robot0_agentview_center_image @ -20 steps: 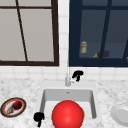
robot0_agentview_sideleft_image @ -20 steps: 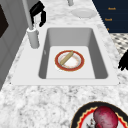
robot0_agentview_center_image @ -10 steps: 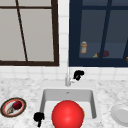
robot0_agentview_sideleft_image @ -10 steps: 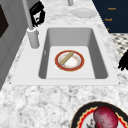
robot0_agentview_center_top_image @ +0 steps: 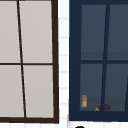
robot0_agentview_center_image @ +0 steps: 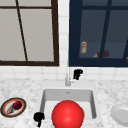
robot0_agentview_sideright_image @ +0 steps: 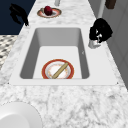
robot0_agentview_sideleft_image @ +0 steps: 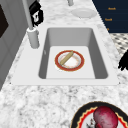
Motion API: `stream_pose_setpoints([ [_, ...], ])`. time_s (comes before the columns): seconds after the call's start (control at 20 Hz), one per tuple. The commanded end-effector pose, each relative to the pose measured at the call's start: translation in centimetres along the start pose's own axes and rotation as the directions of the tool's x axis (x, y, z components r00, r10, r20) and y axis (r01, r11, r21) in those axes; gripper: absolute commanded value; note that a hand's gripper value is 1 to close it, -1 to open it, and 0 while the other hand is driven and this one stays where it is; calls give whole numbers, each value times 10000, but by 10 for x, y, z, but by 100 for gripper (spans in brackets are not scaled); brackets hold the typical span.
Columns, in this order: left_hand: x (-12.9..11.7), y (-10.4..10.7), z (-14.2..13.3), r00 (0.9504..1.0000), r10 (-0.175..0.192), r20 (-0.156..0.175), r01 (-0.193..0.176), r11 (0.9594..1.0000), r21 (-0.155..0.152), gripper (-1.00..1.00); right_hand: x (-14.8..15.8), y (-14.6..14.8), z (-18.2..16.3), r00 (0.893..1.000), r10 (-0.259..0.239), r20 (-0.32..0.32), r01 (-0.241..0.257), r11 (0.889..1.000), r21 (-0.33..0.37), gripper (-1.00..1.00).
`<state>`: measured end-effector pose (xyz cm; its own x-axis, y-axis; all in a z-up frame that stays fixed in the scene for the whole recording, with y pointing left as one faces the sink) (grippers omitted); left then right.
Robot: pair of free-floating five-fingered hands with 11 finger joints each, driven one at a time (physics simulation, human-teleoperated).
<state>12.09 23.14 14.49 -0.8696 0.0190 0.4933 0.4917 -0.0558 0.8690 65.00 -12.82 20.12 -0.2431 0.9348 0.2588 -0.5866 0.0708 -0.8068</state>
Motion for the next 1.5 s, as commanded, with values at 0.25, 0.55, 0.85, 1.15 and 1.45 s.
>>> stream_pose_setpoints([
  [0.25,0,0,0,10000,0,0,0,10000,0,0,25,-27,-16,9987,-138,-494,179,9964,829,100],
  [0.55,0,0,0,10000,0,0,0,10000,0,0,30,-27,-21,9956,-187,-920,283,9941,1050,100],
  [0.85,0,0,0,10000,0,0,0,10000,0,0,40,-30,-27,9903,-234,-1367,372,9944,992,100],
  [1.15,0,0,0,10000,0,0,0,10000,0,0,48,-30,-27,9830,-329,-1808,560,9907,1241,100],
  [1.45,0,0,0,10000,0,0,0,10000,0,0,55,-27,-20,9757,-191,-2185,499,9894,1365,100],
])
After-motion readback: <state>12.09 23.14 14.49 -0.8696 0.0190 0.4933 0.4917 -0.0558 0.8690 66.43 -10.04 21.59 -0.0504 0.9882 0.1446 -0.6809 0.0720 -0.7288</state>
